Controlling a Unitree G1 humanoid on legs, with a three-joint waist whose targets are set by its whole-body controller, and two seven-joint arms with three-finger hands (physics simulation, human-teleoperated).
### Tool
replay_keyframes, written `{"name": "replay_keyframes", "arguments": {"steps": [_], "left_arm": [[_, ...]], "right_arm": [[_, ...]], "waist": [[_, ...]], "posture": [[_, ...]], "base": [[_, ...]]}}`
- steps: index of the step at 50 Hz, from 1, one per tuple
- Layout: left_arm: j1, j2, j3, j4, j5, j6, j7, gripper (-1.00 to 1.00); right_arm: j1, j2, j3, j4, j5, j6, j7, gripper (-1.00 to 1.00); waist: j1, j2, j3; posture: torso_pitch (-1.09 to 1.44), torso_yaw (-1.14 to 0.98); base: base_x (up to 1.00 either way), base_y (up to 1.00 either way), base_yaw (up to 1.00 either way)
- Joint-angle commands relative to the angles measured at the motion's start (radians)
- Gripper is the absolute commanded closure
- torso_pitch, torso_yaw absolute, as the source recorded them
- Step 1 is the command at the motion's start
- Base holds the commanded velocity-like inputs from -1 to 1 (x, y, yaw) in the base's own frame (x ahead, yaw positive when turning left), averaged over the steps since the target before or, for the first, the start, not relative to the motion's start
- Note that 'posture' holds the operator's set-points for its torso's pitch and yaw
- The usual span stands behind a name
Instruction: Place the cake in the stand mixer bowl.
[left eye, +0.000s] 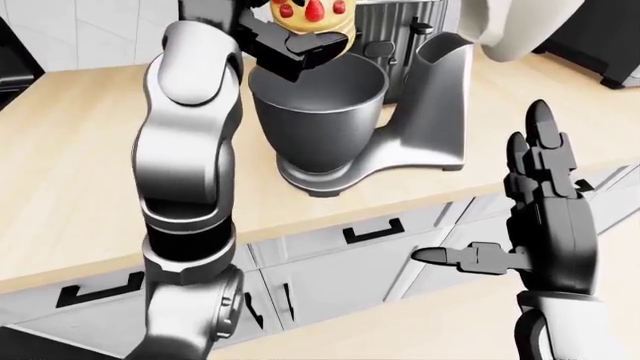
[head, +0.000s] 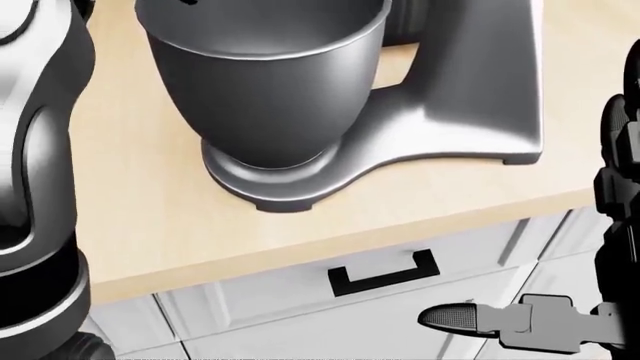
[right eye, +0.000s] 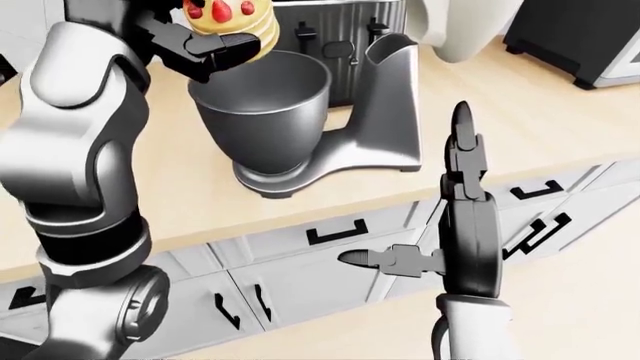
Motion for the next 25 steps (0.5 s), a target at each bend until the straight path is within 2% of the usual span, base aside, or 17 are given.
{"name": "replay_keyframes", "arguments": {"steps": [1,12,25], "left_arm": [[-0.042,0.001,0.01,-0.031,0.009,-0.053,0.018,1.0],[-0.034,-0.014,0.002,0.007,0.04,-0.073,-0.004,1.0],[-0.038,-0.049,-0.01,0.122,0.056,-0.163,0.021,1.0]], "right_arm": [[-0.012,0.001,0.0,-0.031,-0.003,-0.029,-0.001,-1.0],[-0.005,-0.002,-0.001,-0.031,0.006,-0.033,-0.006,-1.0],[-0.003,-0.003,-0.002,-0.031,0.013,-0.035,-0.009,-1.0]], "waist": [[-0.001,0.0,-0.027],[0.0,-0.001,-0.029],[0.001,-0.004,-0.032]], "posture": [[0.0,0.0],[0.0,0.0],[0.0,0.0]], "base": [[0.0,0.0,0.0],[0.0,0.0,0.0],[0.0,0.0,0.0]]}}
